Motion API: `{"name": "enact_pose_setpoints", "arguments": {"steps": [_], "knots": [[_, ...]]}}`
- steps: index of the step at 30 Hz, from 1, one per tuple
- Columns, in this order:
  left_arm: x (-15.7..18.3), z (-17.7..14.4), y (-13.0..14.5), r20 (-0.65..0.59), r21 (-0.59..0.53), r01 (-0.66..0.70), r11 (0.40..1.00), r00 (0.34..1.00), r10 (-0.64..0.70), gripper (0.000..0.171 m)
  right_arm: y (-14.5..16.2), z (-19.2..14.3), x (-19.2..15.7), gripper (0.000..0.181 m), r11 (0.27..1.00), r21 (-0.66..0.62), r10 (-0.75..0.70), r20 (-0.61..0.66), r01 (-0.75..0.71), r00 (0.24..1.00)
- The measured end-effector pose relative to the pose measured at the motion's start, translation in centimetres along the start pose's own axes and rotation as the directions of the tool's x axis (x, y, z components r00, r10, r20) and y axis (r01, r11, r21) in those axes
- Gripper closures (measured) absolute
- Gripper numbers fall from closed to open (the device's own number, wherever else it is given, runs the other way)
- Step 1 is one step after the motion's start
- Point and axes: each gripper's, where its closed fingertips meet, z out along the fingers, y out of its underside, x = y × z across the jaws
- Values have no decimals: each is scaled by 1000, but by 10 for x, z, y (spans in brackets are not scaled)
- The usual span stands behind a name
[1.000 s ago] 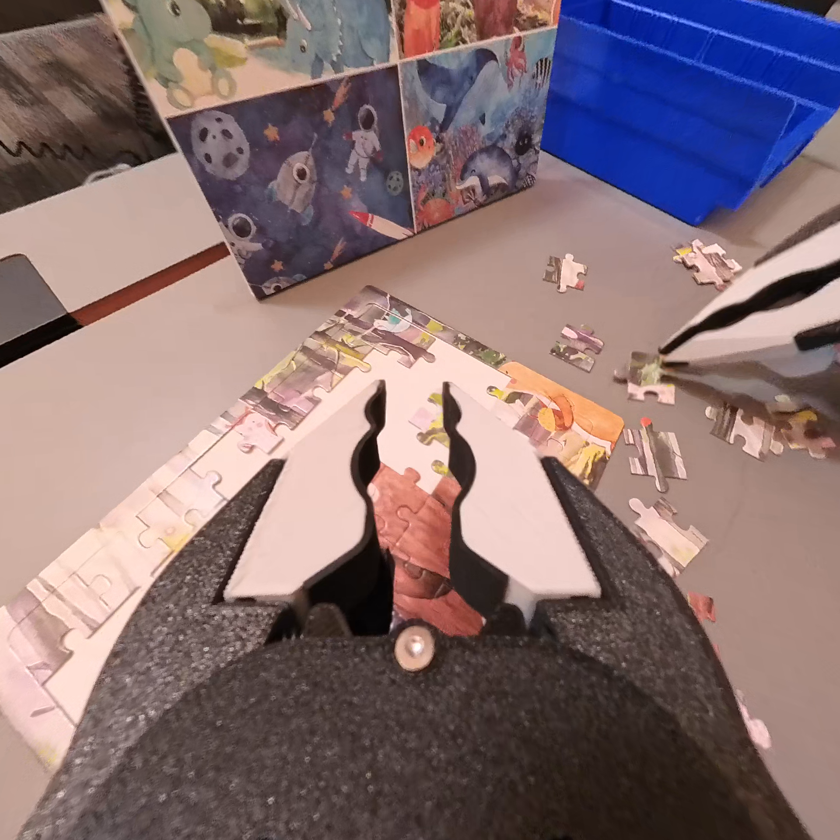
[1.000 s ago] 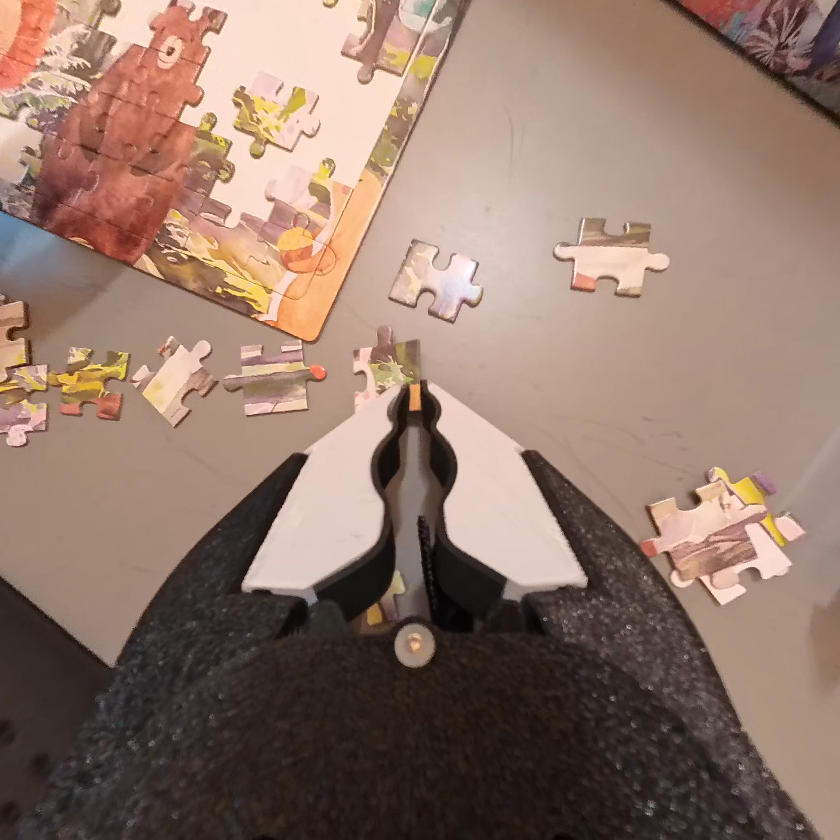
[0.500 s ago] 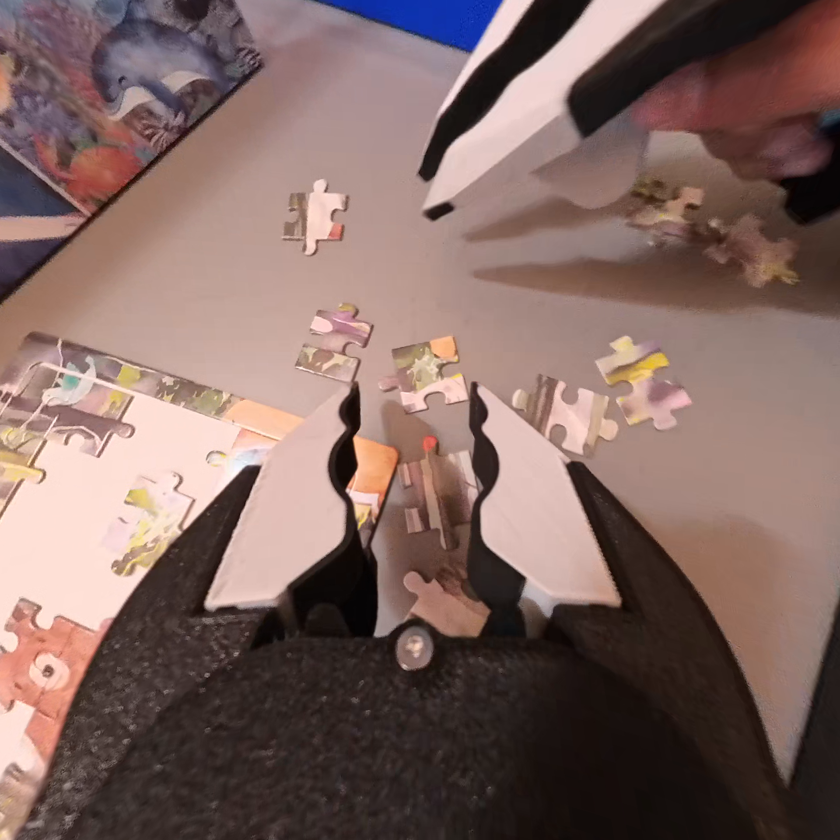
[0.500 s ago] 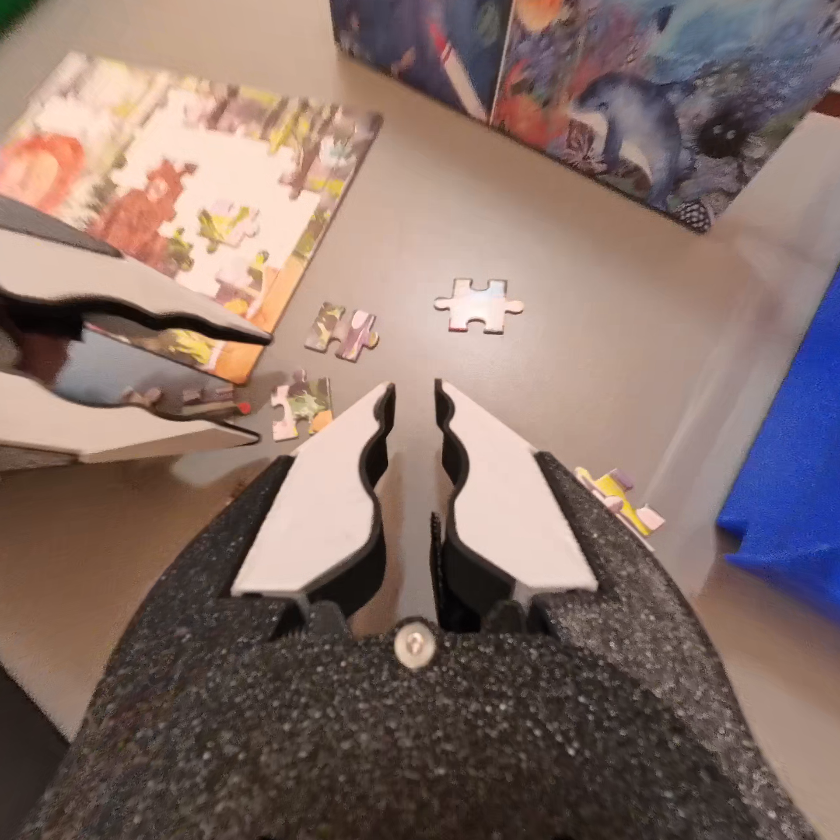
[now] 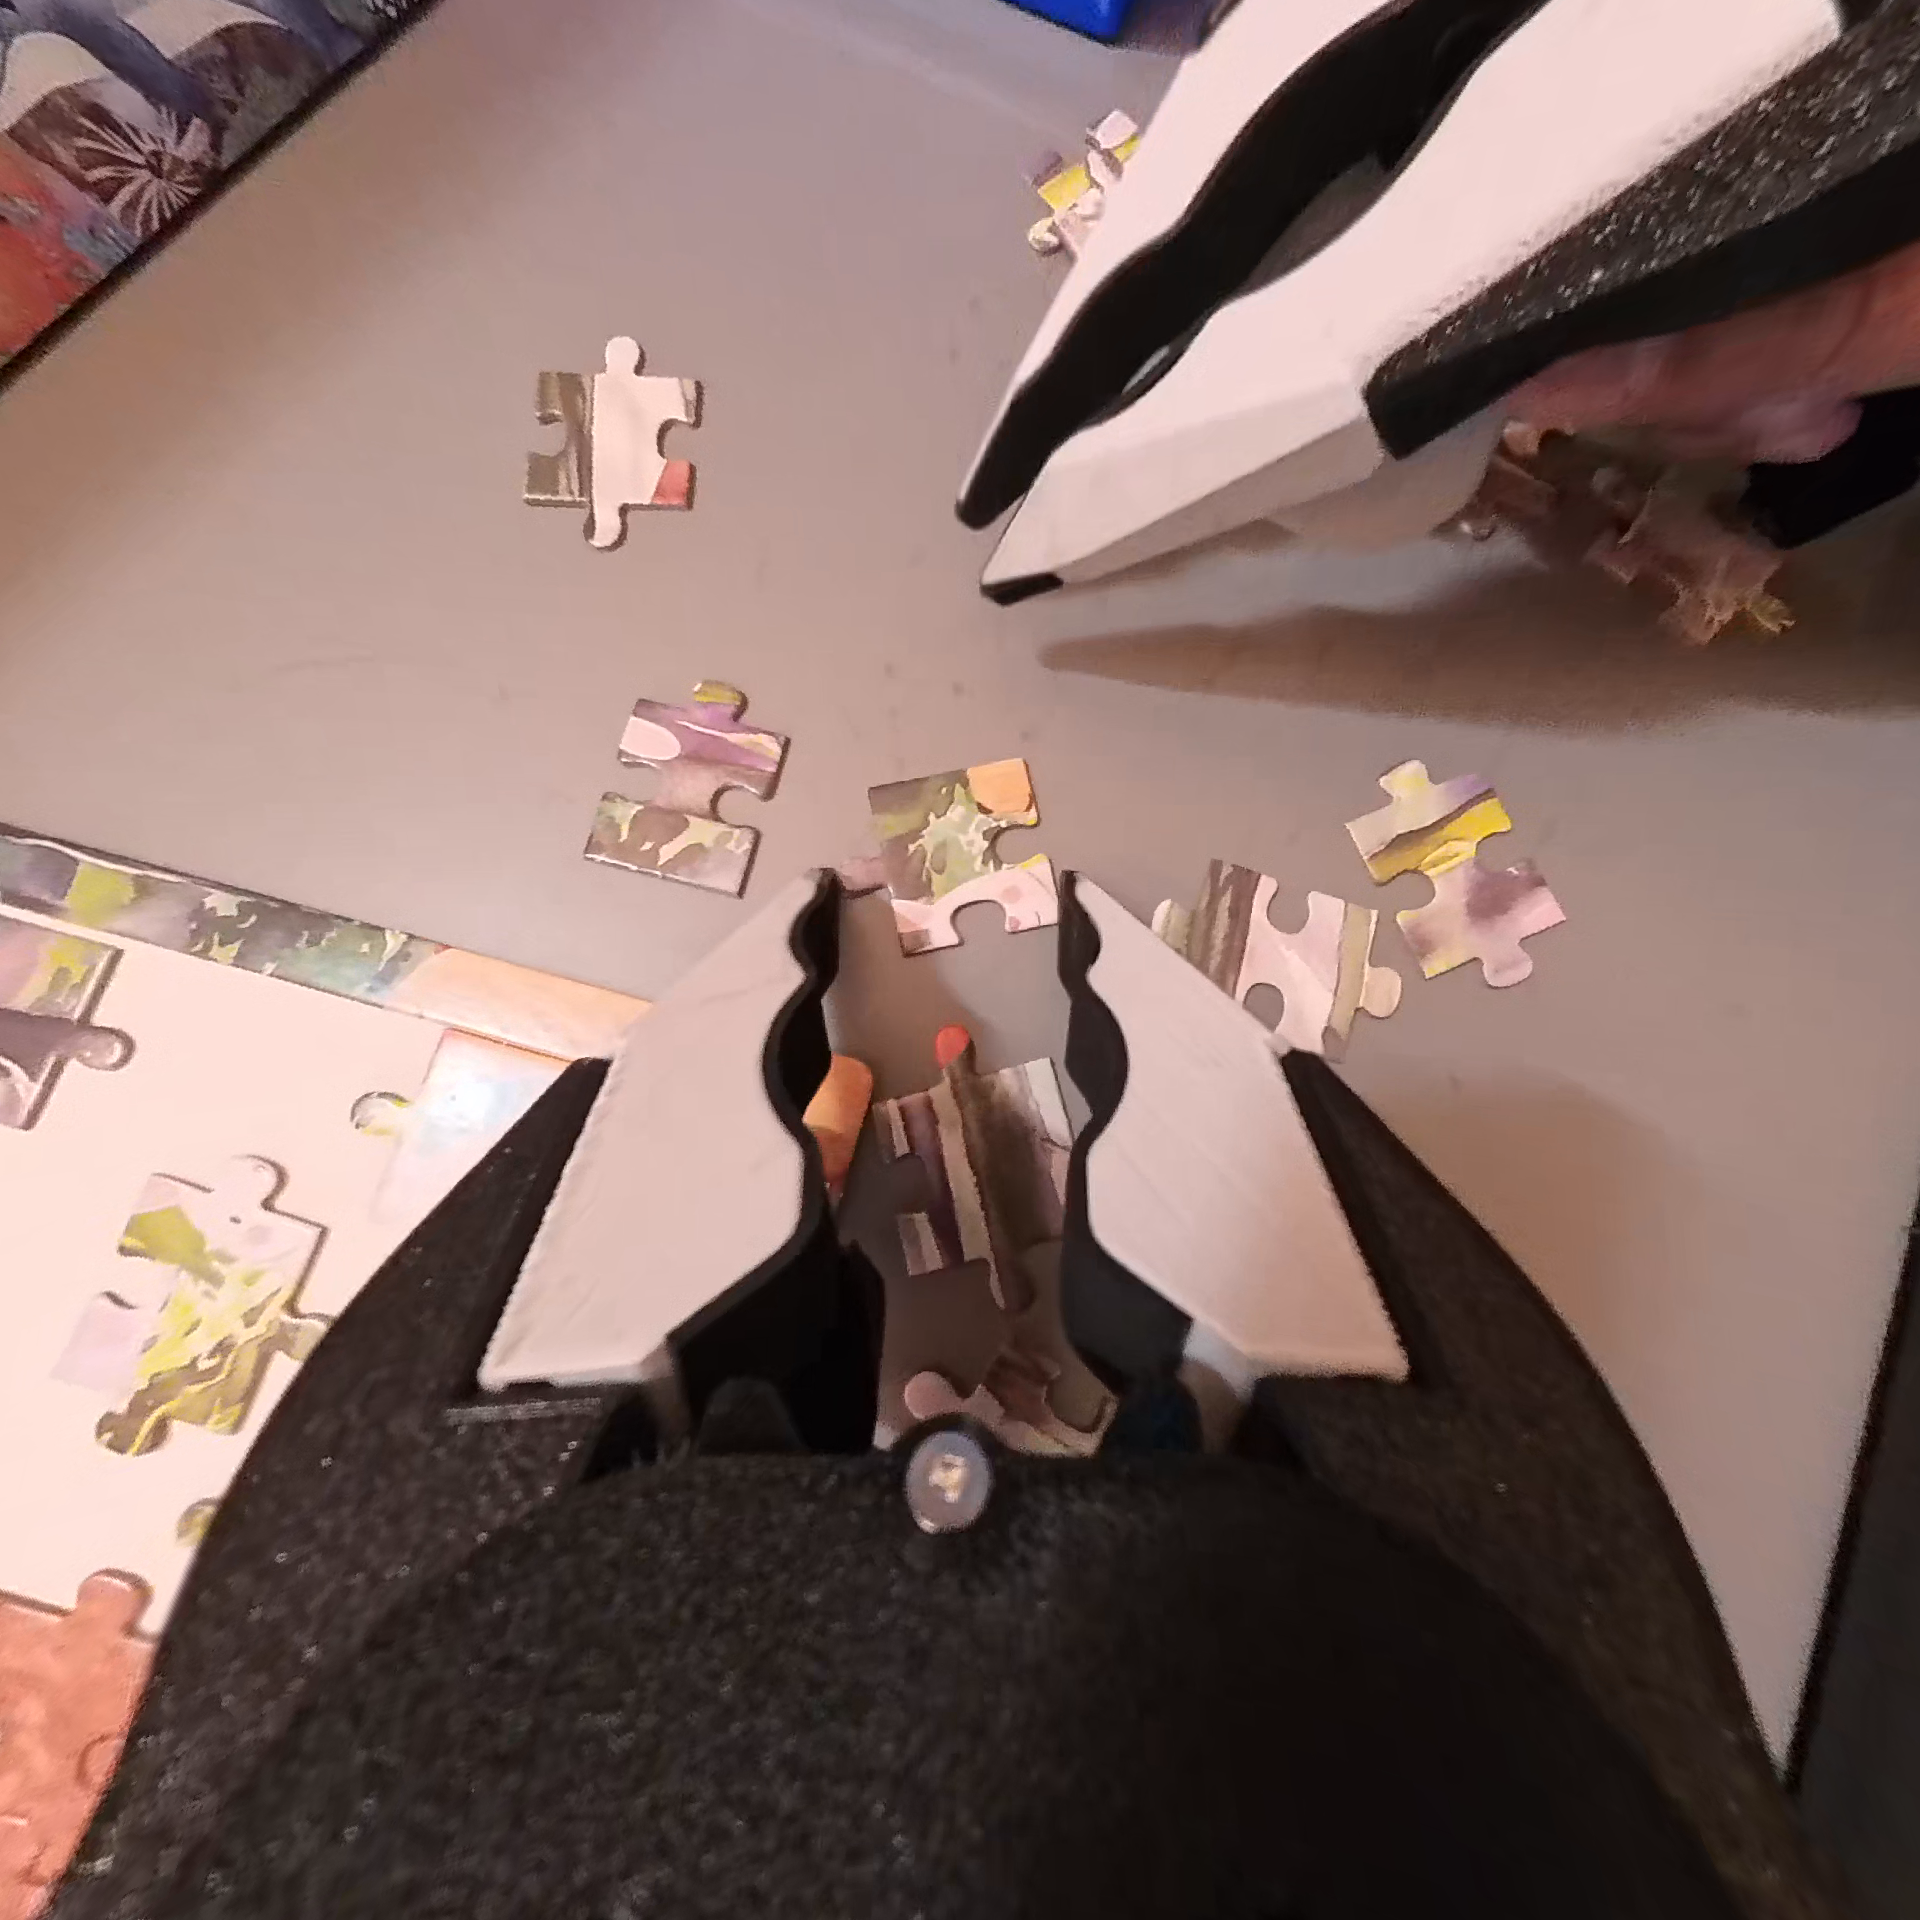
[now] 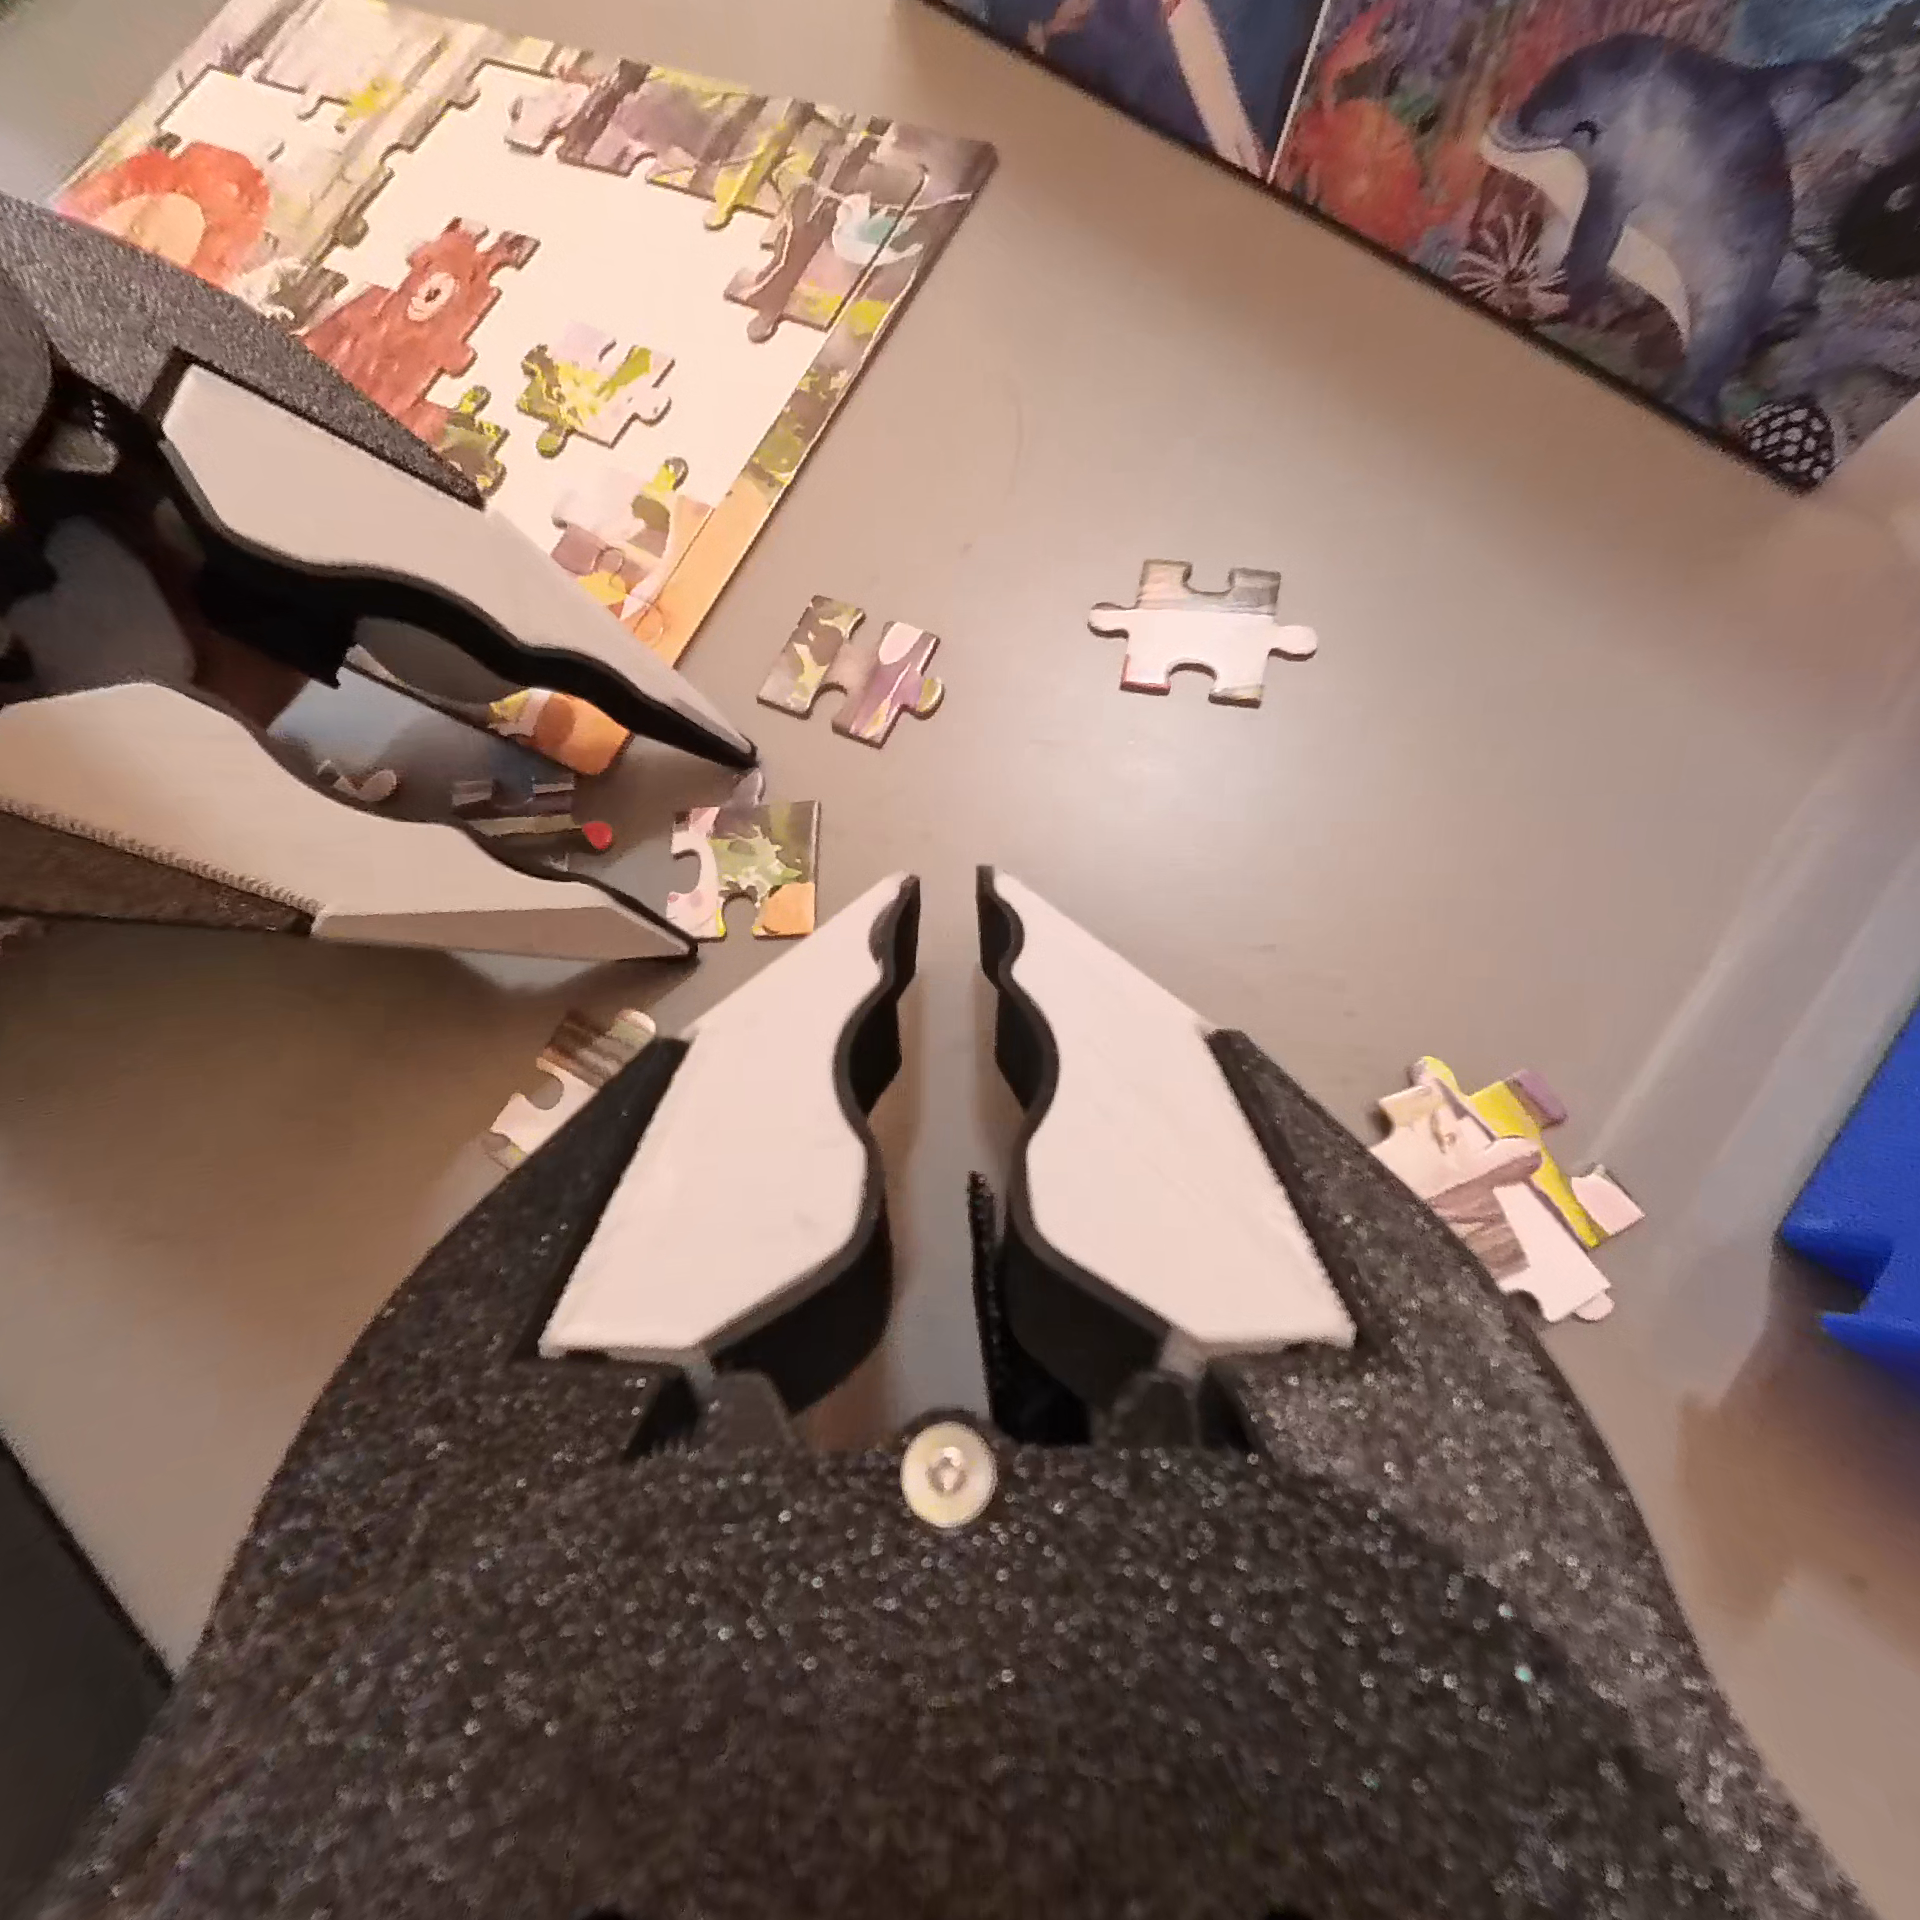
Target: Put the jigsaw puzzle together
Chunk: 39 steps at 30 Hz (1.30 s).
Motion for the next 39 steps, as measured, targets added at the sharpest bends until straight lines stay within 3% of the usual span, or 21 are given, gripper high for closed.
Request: {"name": "enact_pose_setpoints", "arguments": {"steps": [2,3,12,19,25,28,32,36,39], "knots": [[0,0,0,-1,-9,-19,1000,1000,19,131,0,0,0,171,1000,2,4,5,-4,1000],[2,0,0,-11,-5,-31,1000,999,31,141,0,0,0,171,1000,6,11,9,-11,1000],[4,-3,1,-3,12,-126,992,992,126,142,11,11,-18,169,994,-76,93,139,-83,986],[5,-4,1,34,37,-197,980,980,195,142,9,12,-43,145,974,-107,226,337,-201,914],[6,-6,0,51,52,-257,965,966,254,141,6,15,-46,155,940,-160,342,440,-303,830],[6,-7,1,60,54,-279,959,959,276,141,4,13,-43,169,938,-152,347,452,-313,822],[3,-9,1,95,61,-309,949,948,302,142,-12,-4,-61,181,943,-94,312,585,-320,749],[3,-9,1,96,61,-314,947,947,308,144,9,11,-59,181,959,-161,282,483,-233,829],[-1,-11,2,105,55,-310,949,947,303,144,1,7,-50,181,978,-82,209,415,-192,885]]}}
